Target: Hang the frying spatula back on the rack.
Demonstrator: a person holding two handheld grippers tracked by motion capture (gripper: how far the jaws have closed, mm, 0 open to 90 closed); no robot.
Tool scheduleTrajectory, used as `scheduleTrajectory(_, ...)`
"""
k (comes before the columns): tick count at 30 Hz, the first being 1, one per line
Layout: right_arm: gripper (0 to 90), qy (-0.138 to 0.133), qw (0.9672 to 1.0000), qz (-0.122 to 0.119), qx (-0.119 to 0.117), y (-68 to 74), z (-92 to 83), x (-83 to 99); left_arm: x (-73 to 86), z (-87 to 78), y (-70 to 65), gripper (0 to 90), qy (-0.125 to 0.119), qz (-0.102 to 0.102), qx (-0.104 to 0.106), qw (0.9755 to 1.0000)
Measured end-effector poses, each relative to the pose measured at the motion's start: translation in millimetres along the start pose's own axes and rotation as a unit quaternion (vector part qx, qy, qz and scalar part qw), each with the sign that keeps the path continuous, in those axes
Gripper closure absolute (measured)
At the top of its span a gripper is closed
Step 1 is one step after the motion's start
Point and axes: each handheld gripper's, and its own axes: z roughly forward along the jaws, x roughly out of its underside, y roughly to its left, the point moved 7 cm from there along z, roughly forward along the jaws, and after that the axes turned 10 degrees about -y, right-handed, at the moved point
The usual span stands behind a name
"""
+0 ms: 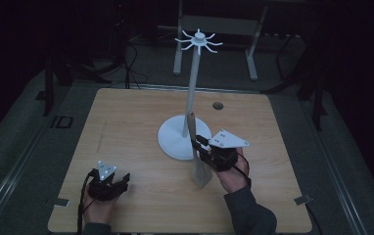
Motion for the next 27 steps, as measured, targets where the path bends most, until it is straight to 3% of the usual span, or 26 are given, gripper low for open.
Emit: scheduleTrajectory(27,74.5,-0.035,0.9992,0.014,0.012,-9.5,-6.8,-4.9,0.5,0.6,-0.2,41.9,0.003,0.003,-0.003,1.0000)
